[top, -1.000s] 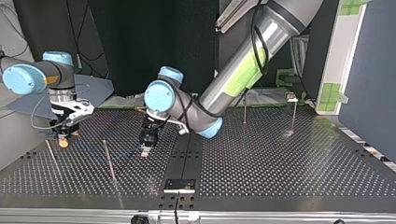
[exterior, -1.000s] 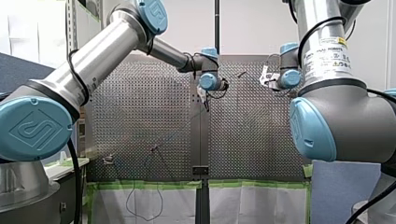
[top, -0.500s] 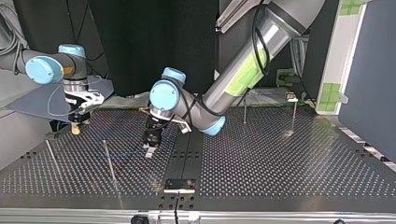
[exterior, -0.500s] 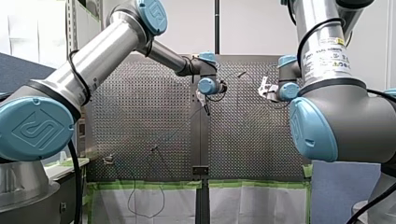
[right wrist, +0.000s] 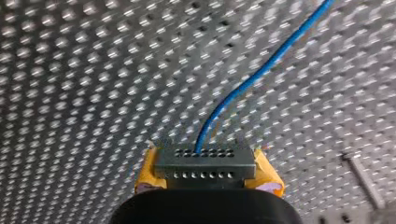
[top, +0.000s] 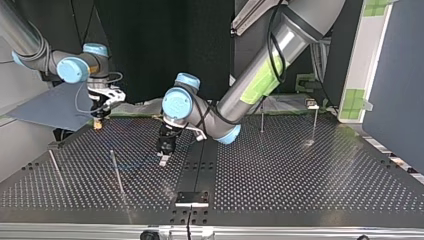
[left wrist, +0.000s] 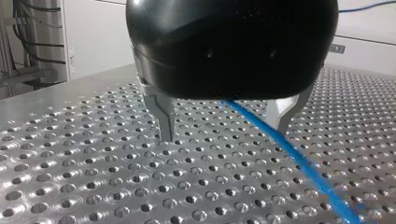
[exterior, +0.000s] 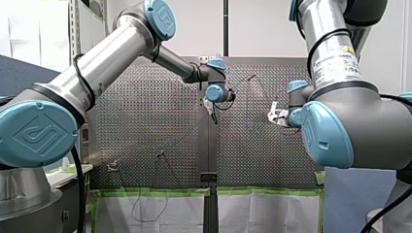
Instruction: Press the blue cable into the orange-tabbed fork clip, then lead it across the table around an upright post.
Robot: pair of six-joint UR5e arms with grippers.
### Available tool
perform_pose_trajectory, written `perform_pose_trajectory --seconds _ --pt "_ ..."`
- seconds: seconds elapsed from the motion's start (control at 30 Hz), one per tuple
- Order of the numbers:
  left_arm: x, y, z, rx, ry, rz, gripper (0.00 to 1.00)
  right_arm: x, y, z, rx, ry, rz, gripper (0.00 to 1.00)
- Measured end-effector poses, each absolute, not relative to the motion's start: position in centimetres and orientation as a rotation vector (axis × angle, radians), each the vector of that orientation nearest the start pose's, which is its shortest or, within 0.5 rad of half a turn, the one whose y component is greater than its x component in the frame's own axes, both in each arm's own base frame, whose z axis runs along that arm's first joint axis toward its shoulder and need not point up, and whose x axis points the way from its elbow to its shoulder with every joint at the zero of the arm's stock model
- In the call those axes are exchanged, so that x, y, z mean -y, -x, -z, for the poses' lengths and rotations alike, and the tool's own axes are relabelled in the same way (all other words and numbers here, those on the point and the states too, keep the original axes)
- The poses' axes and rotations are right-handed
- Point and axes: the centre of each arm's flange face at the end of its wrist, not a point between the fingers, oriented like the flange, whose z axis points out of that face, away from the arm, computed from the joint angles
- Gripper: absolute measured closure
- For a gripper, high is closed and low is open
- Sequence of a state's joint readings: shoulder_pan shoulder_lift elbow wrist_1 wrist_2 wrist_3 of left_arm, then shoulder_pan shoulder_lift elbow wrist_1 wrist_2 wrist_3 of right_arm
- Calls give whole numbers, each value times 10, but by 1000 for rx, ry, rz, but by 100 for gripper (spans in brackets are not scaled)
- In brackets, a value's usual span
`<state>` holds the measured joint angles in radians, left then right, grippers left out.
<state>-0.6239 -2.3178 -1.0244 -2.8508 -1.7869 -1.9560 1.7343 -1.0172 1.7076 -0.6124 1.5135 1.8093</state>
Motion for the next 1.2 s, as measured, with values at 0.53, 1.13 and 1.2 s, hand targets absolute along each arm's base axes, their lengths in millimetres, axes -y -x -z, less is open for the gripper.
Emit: perform_pose_trajectory --seconds 0.53,1.13,1.2 --pt "546 -566 -305 -1523 0 645 4 596 -225 -93 1338 -1327 -1436 100" --pt "549 -562 -305 -1524 1 646 4 602 -199 -13 1389 -1306 -1394 100" --pt "549 -562 -305 -1525 1 646 4 602 -196 -5 1400 -1302 -1392 100"
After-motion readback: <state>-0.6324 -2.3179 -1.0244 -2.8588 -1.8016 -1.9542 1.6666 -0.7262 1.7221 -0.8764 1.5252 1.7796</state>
